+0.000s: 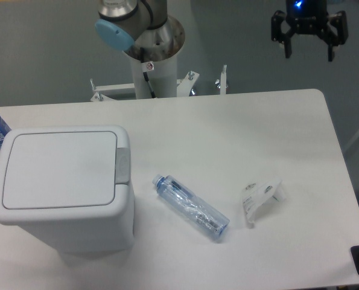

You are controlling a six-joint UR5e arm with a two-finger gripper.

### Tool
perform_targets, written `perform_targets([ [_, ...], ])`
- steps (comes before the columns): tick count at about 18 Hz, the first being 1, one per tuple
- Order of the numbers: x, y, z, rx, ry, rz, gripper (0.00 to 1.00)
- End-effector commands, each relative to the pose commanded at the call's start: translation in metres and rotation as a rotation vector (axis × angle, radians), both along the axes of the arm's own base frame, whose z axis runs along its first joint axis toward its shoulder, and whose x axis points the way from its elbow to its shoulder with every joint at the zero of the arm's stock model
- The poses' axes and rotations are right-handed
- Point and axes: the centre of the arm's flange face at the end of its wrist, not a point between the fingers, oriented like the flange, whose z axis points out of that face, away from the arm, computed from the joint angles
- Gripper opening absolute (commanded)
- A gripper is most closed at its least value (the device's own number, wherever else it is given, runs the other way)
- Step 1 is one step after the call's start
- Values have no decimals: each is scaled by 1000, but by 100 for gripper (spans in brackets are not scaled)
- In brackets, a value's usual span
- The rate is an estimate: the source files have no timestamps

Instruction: Open the trash can

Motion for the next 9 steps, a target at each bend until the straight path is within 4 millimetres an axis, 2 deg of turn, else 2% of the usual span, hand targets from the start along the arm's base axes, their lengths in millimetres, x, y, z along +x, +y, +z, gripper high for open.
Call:
perform_targets([
  [4,3,3,2,1,4,-5,100],
  [6,5,9,-1,46,-16,52,100],
  [9,20,47,2,199,-74,262,100],
])
